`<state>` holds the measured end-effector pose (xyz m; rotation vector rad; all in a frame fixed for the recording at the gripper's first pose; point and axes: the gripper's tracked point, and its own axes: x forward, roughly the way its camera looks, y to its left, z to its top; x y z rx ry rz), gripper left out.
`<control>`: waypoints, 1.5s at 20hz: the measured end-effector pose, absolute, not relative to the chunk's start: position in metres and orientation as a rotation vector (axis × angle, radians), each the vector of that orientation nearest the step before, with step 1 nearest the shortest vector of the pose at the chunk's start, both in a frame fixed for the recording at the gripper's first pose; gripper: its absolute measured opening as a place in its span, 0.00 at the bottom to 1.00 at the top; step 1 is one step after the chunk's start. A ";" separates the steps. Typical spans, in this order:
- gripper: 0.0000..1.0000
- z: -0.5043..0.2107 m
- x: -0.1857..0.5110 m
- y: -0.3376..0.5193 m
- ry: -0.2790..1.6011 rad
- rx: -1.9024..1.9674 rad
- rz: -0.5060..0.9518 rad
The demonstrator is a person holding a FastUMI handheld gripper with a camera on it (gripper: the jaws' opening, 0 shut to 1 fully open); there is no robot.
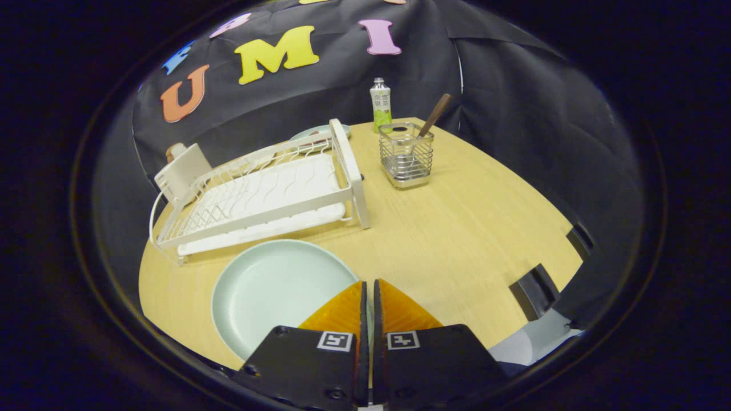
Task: Take the plate from the dish rack, then take the spoon from the basket and place it into the plate.
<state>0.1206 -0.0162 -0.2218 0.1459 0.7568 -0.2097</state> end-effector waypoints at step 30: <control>1.00 -0.132 0.207 -0.137 0.317 0.012 -0.117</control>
